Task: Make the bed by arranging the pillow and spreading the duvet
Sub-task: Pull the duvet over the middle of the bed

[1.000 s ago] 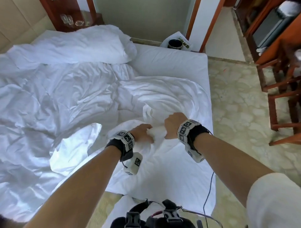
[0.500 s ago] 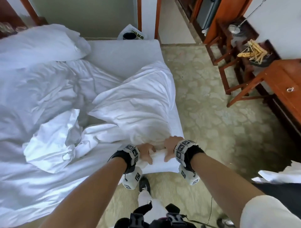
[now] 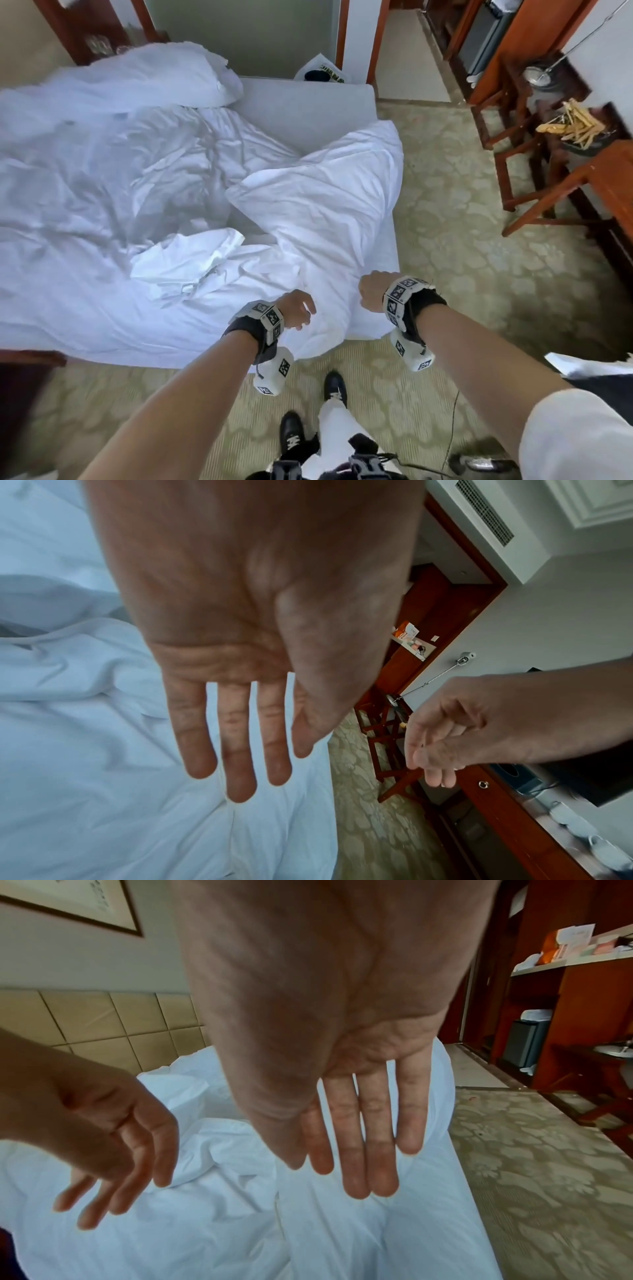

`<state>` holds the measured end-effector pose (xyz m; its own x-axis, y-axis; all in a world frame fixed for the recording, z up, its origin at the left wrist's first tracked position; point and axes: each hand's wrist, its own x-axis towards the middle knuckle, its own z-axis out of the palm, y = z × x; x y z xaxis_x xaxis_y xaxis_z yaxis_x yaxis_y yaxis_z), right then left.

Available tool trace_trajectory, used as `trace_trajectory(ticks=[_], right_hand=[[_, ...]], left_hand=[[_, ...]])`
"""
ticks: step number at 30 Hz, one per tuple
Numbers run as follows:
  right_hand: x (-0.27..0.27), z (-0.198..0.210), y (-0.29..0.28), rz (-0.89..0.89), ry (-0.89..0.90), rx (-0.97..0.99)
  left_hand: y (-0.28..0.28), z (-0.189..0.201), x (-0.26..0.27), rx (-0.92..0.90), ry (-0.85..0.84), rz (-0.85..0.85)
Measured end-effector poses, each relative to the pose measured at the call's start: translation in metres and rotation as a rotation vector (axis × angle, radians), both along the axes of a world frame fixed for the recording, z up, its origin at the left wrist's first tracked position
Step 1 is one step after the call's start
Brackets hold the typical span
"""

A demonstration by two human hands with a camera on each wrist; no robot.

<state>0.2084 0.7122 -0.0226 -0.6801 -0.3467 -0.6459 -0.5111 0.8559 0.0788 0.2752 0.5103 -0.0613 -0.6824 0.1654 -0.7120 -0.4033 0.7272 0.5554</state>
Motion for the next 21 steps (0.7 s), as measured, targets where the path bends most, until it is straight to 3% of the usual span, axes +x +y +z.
trace_trajectory(ticks=[10, 21], right_hand=[[-0.026, 0.025, 0.071, -0.001, 0.036, -0.091], [-0.086, 0.046, 0.183, 0.029, 0.092, -0.119]], left_hand=[[0.072, 0.032, -0.024, -0.055, 0.116, 0.072], [0.185, 0.048, -0.091, -0.181, 0.294, -0.011]])
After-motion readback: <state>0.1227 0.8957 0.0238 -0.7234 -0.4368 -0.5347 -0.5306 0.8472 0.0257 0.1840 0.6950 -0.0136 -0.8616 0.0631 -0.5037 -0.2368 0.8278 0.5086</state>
